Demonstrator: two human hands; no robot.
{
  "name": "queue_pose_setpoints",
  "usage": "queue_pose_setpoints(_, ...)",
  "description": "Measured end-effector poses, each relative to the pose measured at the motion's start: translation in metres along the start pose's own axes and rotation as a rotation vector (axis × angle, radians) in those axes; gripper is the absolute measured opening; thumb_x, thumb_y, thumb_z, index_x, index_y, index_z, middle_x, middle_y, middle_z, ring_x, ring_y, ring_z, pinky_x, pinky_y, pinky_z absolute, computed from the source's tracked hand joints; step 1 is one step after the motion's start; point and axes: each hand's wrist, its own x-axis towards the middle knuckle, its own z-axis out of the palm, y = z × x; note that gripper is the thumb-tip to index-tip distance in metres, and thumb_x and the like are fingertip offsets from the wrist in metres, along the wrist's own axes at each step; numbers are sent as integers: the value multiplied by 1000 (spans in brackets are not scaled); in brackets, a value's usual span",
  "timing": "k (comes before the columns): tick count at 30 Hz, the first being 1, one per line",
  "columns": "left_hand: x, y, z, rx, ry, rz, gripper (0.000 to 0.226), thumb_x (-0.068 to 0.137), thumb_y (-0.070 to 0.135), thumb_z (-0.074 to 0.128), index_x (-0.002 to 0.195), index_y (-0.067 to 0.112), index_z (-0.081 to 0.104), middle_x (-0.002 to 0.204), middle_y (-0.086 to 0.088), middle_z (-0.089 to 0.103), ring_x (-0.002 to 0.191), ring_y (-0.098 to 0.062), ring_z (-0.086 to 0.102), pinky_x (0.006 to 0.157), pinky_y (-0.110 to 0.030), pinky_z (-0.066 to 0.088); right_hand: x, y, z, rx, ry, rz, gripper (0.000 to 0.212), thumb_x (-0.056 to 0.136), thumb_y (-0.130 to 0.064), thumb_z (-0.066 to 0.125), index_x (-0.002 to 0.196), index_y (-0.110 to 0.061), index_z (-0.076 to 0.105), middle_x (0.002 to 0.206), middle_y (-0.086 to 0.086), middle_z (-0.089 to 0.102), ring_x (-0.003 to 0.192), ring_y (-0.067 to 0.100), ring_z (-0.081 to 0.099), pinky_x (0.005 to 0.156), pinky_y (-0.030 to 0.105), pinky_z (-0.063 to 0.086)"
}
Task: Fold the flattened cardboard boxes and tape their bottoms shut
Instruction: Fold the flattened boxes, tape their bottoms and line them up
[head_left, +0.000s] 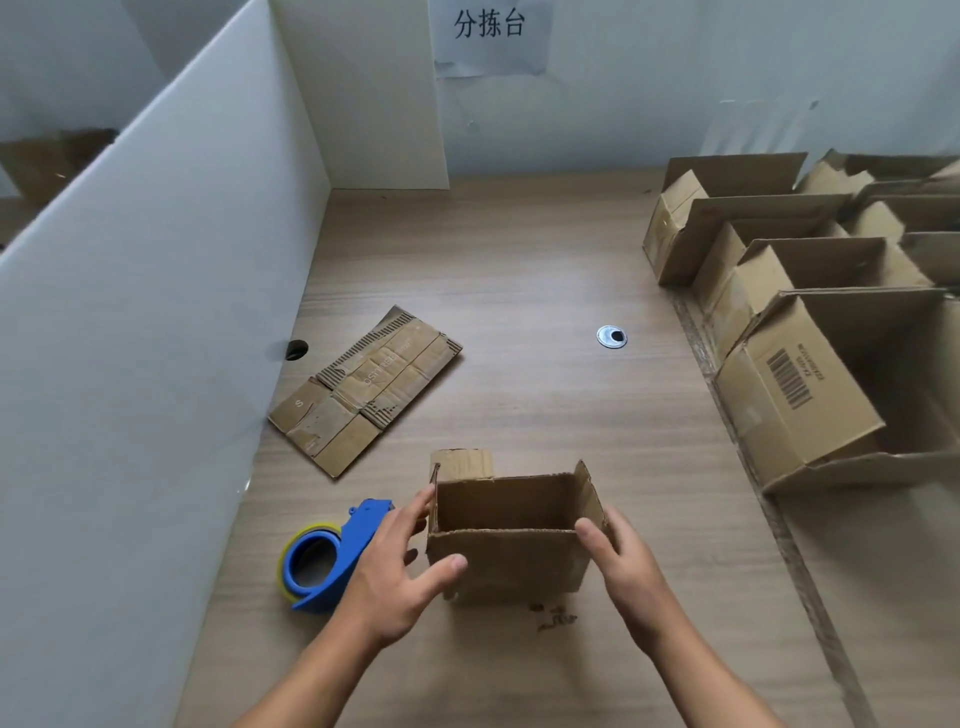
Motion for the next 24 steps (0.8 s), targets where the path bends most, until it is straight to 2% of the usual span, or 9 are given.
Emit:
queue_pose_setpoints(2,-1,-1,-1,-16,-34,13,84,68,74,68,143,54,35,136,23,45,129,6,44,102,-31,50,-2,-3,-4,44,-25,11,61,76,-63,66,129,-33,56,122,-14,66,118,7,60,97,25,49)
queue_pose_setpoints(6,-3,0,1,-79,4,-13,80,64,69,74,135,52,41,137,20,43,129,3,46,101,-36,52,3,-7,-14,-29,-118,138,52,78,-51,73,126,-52,53,122,-8,60,108,10,63,89,35,53)
queue_pose_setpoints(8,-7,-1,2,-84,0,-26,81,63,66,75,135,54,39,138,19,43,127,1,48,100,-34,52,7,-10,-15,-221,-81,164,29,88,-39,72,114,-46,61,111,-2,65,97,10,63,77,27,51)
queue_pose_setpoints(10,-13,-4,5,-97,-7,-24,80,63,66,76,134,59,40,138,19,45,126,2,49,99,-29,51,10,-18,-15,-411,-11,134,8,91,-40,68,94,-33,67,90,-2,68,80,12,61,63,21,47)
queue_pose_setpoints(12,-18,-7,8,-134,0,-30,75,64,63,78,131,61,44,137,16,48,126,3,50,98,-25,50,15,-26,-14,-635,48,37,30,95,-45,61,72,-25,61,66,-8,60,66,9,54,58,16,38)
queue_pose_setpoints(14,-22,-9,13,-162,5,-43,73,65,59,78,131,59,46,136,17,50,127,2,50,100,-26,50,20,-30,-12,-676,106,21,44,98,-44,55,60,-22,49,55,-7,49,60,7,47,57,17,35)
queue_pose_setpoints(17,-25,-4,18,-204,18,-76,74,62,60,77,131,55,50,135,17,52,122,4,53,92,-20,52,23,-30,-7,-608,96,64,35,100,-45,51,72,-25,58,67,-9,58,73,13,55,66,25,40)
queue_pose_setpoints(20,-20,4,16,-359,-2,-216,98,51,65,80,139,44,41,124,1,53,105,-7,62,84,-29,57,23,-25,-12,-482,64,140,37,98,-50,51,84,-20,66,77,-8,63,79,14,57,69,31,40)
queue_pose_setpoints(24,-11,19,17,-217,-67,-241,59,75,55,76,126,56,46,124,9,51,110,-5,57,78,-21,51,21,-20,-24,-351,6,264,52,91,-64,50,92,-15,67,79,4,62,74,22,58,62,34,49)
